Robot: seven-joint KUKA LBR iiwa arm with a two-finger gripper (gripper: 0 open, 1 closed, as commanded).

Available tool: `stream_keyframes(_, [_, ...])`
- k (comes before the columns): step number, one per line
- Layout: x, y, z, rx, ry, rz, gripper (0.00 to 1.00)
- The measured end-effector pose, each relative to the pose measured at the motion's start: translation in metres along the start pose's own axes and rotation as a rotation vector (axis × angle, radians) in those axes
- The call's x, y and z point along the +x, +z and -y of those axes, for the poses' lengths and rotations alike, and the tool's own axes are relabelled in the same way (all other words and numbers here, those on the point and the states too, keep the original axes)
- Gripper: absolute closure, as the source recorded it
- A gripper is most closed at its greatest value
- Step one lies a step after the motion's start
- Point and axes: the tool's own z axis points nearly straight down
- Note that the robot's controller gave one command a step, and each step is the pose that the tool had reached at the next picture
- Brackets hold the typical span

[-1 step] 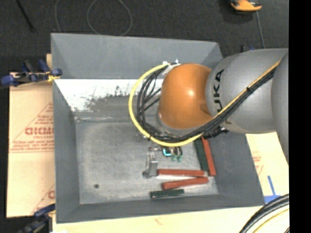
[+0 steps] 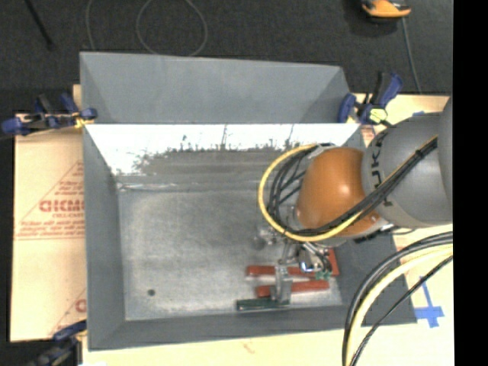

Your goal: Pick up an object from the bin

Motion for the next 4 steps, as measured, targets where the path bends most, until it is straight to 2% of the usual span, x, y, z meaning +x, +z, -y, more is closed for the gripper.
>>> stream_keyframes(1, [0.009,-0.031,-0.005,-0.002,0.068,0.003,0.0])
stream_keyframes(2, [0.026,-0.029,0.009,0.001,-0.087,-0.002,0.0])
stream_keyframes(3, [0.03,0.0,0.022,0.002,-0.16,0.007,0.0])
stream_keyframes(4, [0.027,-0.001,0.023,0.002,-0.154,0.005,0.0])
